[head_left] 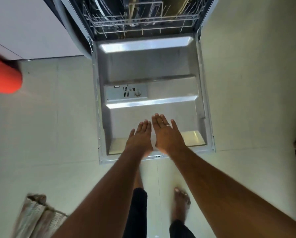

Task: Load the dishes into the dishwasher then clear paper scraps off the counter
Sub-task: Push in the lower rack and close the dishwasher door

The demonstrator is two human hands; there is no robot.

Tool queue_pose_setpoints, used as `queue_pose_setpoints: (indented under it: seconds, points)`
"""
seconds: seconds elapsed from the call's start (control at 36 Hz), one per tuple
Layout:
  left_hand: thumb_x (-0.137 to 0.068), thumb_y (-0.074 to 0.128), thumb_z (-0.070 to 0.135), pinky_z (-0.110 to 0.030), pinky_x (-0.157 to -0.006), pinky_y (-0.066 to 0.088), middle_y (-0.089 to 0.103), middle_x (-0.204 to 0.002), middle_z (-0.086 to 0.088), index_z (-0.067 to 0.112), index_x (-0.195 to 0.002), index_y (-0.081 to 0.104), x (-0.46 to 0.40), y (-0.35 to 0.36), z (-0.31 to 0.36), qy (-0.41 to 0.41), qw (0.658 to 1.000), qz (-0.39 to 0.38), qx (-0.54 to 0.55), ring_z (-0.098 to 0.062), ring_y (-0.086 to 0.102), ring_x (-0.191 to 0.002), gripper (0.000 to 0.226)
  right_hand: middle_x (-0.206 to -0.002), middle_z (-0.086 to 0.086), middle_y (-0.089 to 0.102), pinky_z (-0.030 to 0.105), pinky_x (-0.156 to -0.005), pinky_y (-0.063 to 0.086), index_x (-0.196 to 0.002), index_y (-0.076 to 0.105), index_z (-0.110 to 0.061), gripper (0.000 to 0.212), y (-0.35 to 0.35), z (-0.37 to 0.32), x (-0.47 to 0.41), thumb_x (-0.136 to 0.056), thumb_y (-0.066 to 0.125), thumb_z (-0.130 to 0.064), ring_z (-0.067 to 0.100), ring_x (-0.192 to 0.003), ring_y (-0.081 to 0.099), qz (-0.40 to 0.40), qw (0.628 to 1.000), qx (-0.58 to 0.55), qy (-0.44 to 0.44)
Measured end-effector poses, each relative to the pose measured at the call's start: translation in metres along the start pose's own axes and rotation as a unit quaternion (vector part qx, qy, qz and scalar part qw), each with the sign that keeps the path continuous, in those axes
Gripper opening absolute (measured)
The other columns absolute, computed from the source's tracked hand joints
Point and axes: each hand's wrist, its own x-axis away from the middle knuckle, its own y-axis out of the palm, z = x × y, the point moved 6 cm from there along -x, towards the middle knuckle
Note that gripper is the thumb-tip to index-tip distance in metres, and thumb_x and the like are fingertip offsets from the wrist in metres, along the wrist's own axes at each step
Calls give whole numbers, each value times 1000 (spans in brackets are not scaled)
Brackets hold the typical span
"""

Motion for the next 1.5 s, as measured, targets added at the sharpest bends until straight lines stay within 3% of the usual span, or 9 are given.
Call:
queue_pose_setpoints:
  seconds: [0.11,0.28,0.56,0.64,0.78,0.86,1.03,1.22,1.5]
  points:
    - [-97,54,20,-42,-125,2,-13,-168,-1,15,-160,-10,21,55,0,-14,1000,-24,0,-16,-11,-154,90,-168,2,-3,45,-126,4,-160,-2,-15,91,42,-1,36,-95,61,-25,19,-155,-3,-16,999,-30,1]
    - [-86,50,33,-54,-122,10,-9,-167,12,32,-158,-8,48,148,-18,-66,993,-93,-28,-21,3,-156,92,-132,6,62,35,-105,43,-131,55,-15,43,101,0,84,-89,58,-14,25,-121,58,-6,998,-57,-16]
    - [-99,47,14,-41,-123,10,-9,-169,-1,14,-160,-5,47,189,-4,-49,989,-137,16,-16,-4,-155,80,-142,6,52,35,-108,39,-139,45,-13,52,183,17,89,-88,55,-9,27,-133,48,-82,985,-148,32]
    - [-99,47,15,-44,-125,13,-8,-168,-1,13,-160,-5,46,204,-8,-62,986,-150,38,-18,-2,-155,80,-156,7,40,31,-107,41,-155,29,-14,66,206,29,77,-92,48,-4,27,-140,42,-105,877,-424,202]
    - [-85,32,39,-62,-119,-5,-13,-163,13,29,-156,-12,32,224,-31,-75,990,-111,-48,-13,7,-154,84,-144,9,51,44,-106,38,-145,40,-13,38,229,9,64,-107,38,-14,28,-134,49,-29,444,-837,318]
    - [-96,44,31,-63,-119,-8,-13,-165,9,23,-160,-8,31,215,-26,-53,991,-104,-60,-13,2,-155,83,-151,9,47,45,-112,38,-137,47,-11,32,229,0,46,-107,35,-18,26,-137,47,-9,345,-881,323]
    - [-96,47,27,-60,-119,4,-11,-168,1,17,-160,-8,30,218,-46,-40,994,-48,-91,-14,-4,-155,85,-161,6,32,48,-120,18,-157,28,-16,77,239,1,22,-99,23,-67,24,-150,27,9,175,-937,301]
    - [-99,48,21,-55,-122,7,-15,-167,-3,13,-159,-10,35,213,-49,-11,996,-33,-77,-19,-9,-155,84,-158,6,38,53,-117,23,-154,34,-27,90,250,10,2,-85,37,-84,29,-146,33,88,103,-943,303]
    - [-97,56,24,-48,-125,4,-31,-159,1,17,-156,-19,90,173,-25,-2,998,51,-48,-20,-23,-151,96,-137,9,58,50,-94,40,-144,48,-25,84,207,3,55,-82,48,-82,27,-110,60,125,185,-922,318]
